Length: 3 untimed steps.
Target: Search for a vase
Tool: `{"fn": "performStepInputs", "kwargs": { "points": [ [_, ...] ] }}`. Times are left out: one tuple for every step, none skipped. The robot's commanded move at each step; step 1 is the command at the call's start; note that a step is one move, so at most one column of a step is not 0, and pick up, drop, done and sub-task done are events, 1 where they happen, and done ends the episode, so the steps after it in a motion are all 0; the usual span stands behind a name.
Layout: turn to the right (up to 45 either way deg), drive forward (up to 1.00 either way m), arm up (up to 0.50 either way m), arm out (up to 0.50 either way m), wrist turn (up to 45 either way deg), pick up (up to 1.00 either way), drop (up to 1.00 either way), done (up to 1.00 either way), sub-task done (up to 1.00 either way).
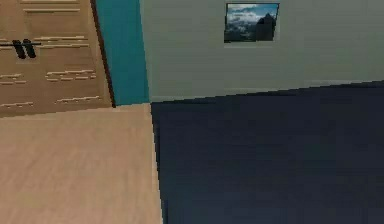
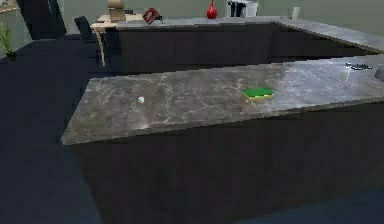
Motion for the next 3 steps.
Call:
{"fn": "performStepInputs", "kwargs": {
  "points": [
    [0.0, 0.45, 0.00, 0.00, 0.0, 0.00, 0.00, 0.00, 0.00],
    [27.0, 0.00, 0.00, 0.00, 0.0, 0.00, 0.00, 0.00, 0.00],
    [0.0, 0.55, 0.00, 0.00, 0.0, 0.00, 0.00, 0.00, 0.00]
  ]
}}
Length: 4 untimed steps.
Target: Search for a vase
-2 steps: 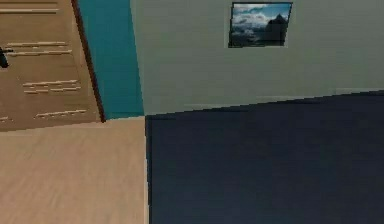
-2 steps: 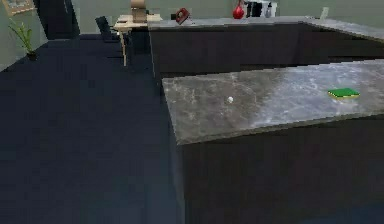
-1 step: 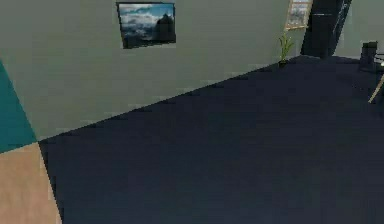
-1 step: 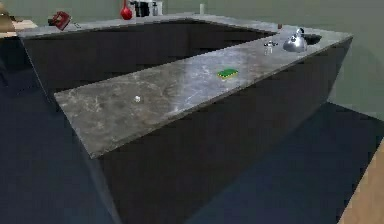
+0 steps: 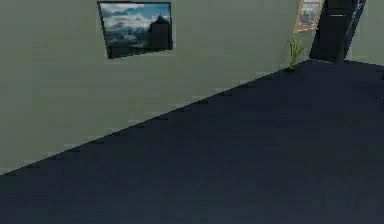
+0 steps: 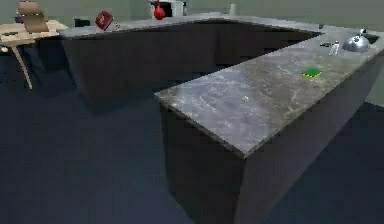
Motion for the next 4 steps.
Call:
{"fn": "performStepInputs", "kwargs": {
  "points": [
    [45.0, 0.00, 0.00, 0.00, 0.0, 0.00, 0.00, 0.00, 0.00],
    [0.0, 1.00, 0.00, 0.00, 0.0, 0.00, 0.00, 0.00, 0.00],
    [15.0, 0.00, 0.00, 0.00, 0.0, 0.00, 0.00, 0.00, 0.00],
    [0.0, 0.15, 0.00, 0.00, 0.0, 0.00, 0.00, 0.00, 0.00]
  ]
}}
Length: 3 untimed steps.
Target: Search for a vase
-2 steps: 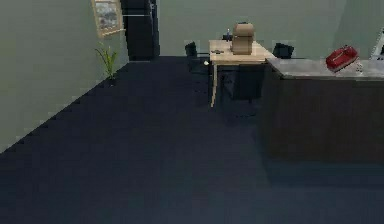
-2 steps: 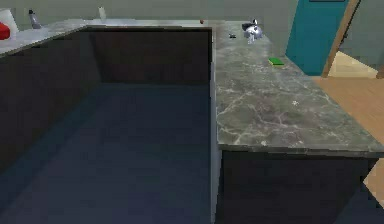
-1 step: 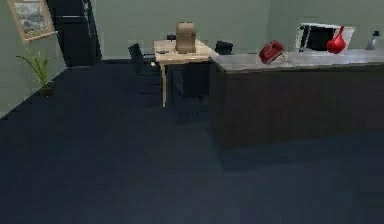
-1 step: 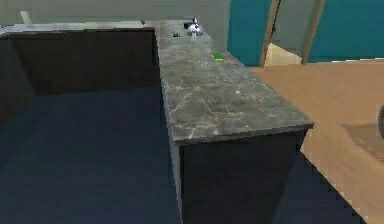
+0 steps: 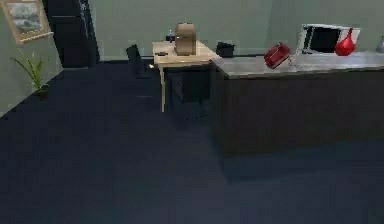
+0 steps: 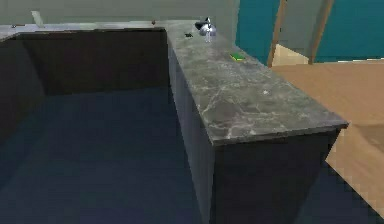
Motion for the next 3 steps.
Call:
{"fn": "performStepInputs", "kwargs": {
  "points": [
    [30.0, 0.00, 0.00, 0.00, 0.0, 0.00, 0.00, 0.00, 0.00],
    [0.0, 0.50, 0.00, 0.00, 0.0, 0.00, 0.00, 0.00, 0.00],
    [24.0, 0.00, 0.00, 0.00, 0.0, 0.00, 0.00, 0.00, 0.00]
  ]
}}
